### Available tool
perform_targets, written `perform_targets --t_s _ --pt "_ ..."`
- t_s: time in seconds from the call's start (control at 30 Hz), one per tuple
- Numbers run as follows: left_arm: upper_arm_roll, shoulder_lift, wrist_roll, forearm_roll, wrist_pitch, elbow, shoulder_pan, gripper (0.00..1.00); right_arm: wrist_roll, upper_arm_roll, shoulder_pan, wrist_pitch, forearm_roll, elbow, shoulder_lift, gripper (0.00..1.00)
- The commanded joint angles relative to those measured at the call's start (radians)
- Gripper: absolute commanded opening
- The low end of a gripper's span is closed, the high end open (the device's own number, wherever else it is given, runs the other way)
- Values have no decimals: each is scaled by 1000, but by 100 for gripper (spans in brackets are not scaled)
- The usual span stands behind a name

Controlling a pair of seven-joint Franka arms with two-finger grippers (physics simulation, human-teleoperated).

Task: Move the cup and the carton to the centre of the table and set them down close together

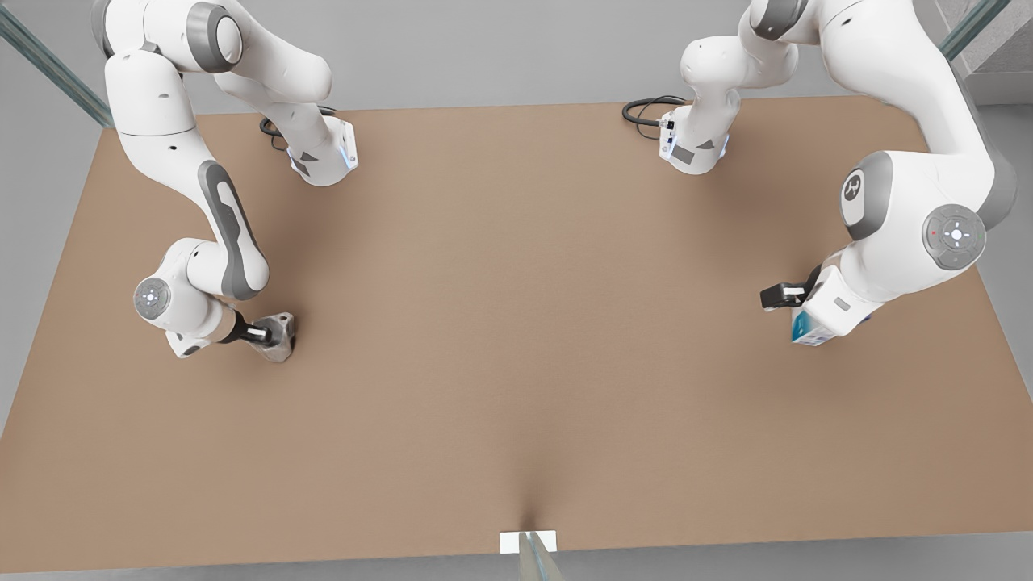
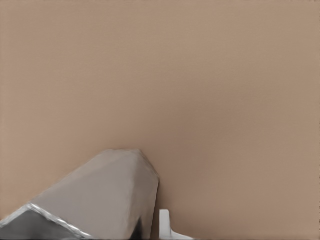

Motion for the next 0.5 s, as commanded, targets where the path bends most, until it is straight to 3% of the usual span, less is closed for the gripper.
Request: perform_targets --t_s 0.0,0.47 --pt "1 0 0 0 0 0 0 100 -3 0 0 0 -1 2 0 21" --pt "1 5 0 0 -6 0 0 100 -3 0 3 -12 -5 17 -3 21"
